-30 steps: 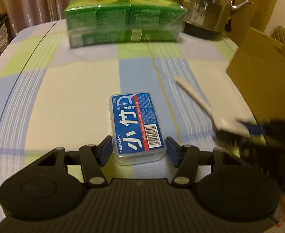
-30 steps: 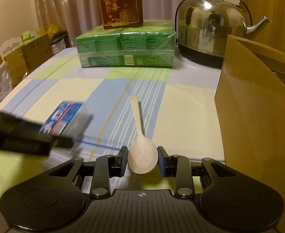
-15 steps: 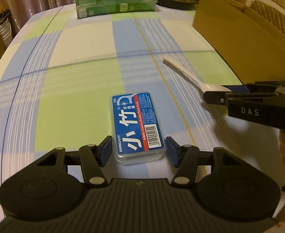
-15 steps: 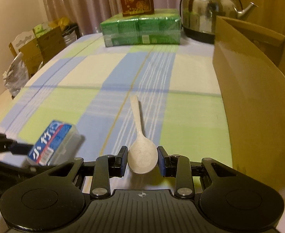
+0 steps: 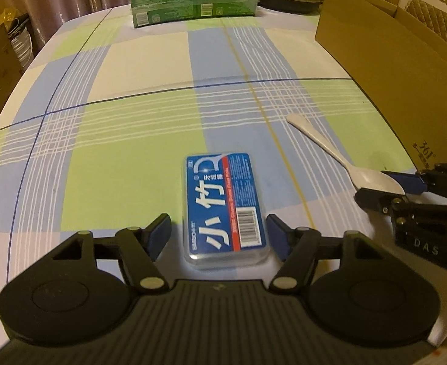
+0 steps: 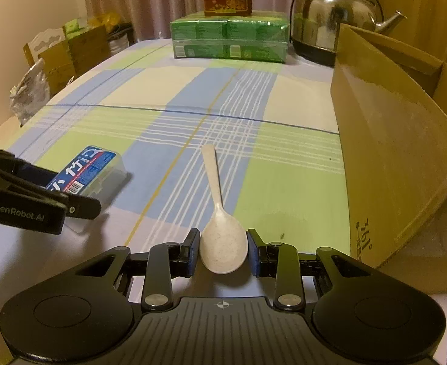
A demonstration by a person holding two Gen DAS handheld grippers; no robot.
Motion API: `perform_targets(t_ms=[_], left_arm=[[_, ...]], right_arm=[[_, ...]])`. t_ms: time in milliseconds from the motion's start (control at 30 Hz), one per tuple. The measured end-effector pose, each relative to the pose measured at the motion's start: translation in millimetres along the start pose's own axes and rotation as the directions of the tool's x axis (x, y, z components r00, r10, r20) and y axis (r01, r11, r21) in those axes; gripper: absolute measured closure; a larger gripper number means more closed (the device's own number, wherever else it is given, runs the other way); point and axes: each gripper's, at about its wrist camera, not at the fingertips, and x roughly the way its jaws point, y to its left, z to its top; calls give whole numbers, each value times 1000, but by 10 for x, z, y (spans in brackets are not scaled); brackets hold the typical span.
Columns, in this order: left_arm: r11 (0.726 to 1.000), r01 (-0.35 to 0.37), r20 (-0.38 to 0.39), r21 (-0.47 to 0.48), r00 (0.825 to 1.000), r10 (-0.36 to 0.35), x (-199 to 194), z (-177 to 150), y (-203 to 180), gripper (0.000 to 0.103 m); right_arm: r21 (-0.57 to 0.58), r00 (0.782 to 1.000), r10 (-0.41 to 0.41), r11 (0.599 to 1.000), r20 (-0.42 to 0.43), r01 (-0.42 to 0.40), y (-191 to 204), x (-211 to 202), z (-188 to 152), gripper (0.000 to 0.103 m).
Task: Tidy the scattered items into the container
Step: 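Grasp the toothpick case with the left tool while the right tool grasps the spoon, then carry the toothpick case and spoon with both tools over the cardboard box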
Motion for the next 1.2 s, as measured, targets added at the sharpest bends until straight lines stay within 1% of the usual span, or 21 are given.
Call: perform_targets(t_ms=[167,500,567,633,667,900,1200], left_arm=[[1000,-10,6,18,1000,10,17,8,-11,39],[1000,-14,14,26,1000,14,20,-3,-15,39],[999,-12,11,31,1000,12,25,-2,-20,40],[999,-4,7,34,1000,4,22,-2,-24,50],[999,-1,4,38,1000,1,22,-2,-31,51],[998,5,8,61,1000,-6,-37,-46,-80,51],[999,22,10,48,1000,-23,-168,-142,-106,51]], right_arm=[[-31,1000,-11,999,12,11,13,19,-11,74],[-39,1000,-12,999,17,12,15,28,-13,72],[-40,1000,-12,999,15,13,19,29,-9,73],[-39,1000,-12,999,14,13,21,29,-5,73],[-40,1000,-13,999,14,13,22,29,-4,73],[-34,1000,-4,999,3,4,2,20,15,73],[-27,1000,-7,1000,4,7,37,-116,-38,73]])
